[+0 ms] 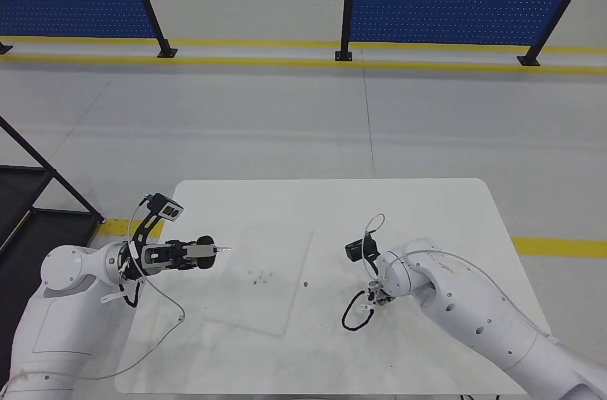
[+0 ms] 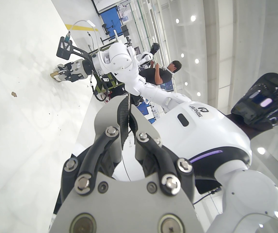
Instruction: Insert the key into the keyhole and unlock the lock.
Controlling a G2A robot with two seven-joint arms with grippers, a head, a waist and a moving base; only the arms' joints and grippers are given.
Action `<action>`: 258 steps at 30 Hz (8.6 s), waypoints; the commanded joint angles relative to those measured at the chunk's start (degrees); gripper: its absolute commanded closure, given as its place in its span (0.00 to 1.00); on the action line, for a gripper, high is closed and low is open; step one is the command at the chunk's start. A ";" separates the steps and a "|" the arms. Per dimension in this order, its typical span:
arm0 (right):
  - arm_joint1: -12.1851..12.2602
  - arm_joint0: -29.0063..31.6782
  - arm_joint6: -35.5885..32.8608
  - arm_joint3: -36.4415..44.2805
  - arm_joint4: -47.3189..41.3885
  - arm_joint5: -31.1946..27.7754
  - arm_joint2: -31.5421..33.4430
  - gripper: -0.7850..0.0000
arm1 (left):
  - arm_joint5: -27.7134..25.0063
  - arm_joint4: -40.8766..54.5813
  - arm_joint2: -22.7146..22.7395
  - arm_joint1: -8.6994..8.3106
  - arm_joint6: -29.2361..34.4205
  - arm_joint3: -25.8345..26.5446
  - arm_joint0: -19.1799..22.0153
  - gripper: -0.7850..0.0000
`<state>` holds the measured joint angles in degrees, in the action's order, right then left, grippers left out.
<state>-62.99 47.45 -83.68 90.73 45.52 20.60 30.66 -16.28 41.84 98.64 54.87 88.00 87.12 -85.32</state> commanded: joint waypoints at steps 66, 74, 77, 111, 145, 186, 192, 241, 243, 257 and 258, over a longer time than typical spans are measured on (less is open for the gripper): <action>2.57 19.73 29.56 13.08 -72.61 -13.61 30.50 1.00 | 0.00 0.00 0.00 0.00 0.00 0.00 0.00 1.00; 2.57 19.73 29.56 13.08 -72.61 -13.61 30.50 1.00 | 0.00 0.00 0.00 0.00 0.00 0.00 0.00 1.00; 2.57 19.73 29.56 13.08 -72.61 -13.61 30.50 1.00 | 0.00 0.00 0.00 0.00 0.00 0.00 0.00 1.00; 2.36 25.70 39.14 16.39 -64.00 -17.61 29.19 1.00 | 1.47 -8.33 -7.07 1.07 -18.80 15.40 -6.74 1.00; 1.28 24.22 36.88 15.15 -64.52 -19.14 26.43 1.00 | 5.50 -11.23 -13.36 0.97 -19.90 15.95 -4.56 1.00; 0.70 24.69 36.55 15.16 -63.88 -19.66 25.97 1.00 | 4.80 -11.79 -13.17 0.39 -20.99 16.05 -4.61 1.00; 0.86 25.19 36.20 15.53 -64.76 -19.51 27.29 1.00 | 4.94 -11.02 -9.70 -0.07 -20.22 16.81 -5.70 1.00; 0.99 25.45 35.60 15.56 -66.05 -19.17 28.36 1.00 | -41.72 -111.58 -10.93 1.85 -84.79 12.37 1.00 1.00; 0.99 25.45 35.60 15.56 -66.05 -19.17 28.36 1.00 | -41.72 -111.58 -10.93 1.85 -84.79 12.37 1.00 1.00; 0.99 25.45 35.60 15.56 -66.05 -19.17 28.36 1.00 | -36.03 -136.76 -13.92 1.31 -93.33 19.37 0.80 1.00; 0.99 25.45 35.60 15.56 -66.05 -19.17 28.36 1.00 | -34.23 -141.07 -14.49 1.15 -96.64 19.54 0.78 1.00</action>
<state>-62.00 72.90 -48.08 106.29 -20.54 1.43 59.02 -52.36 -92.05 84.77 56.17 -4.53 106.66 -84.45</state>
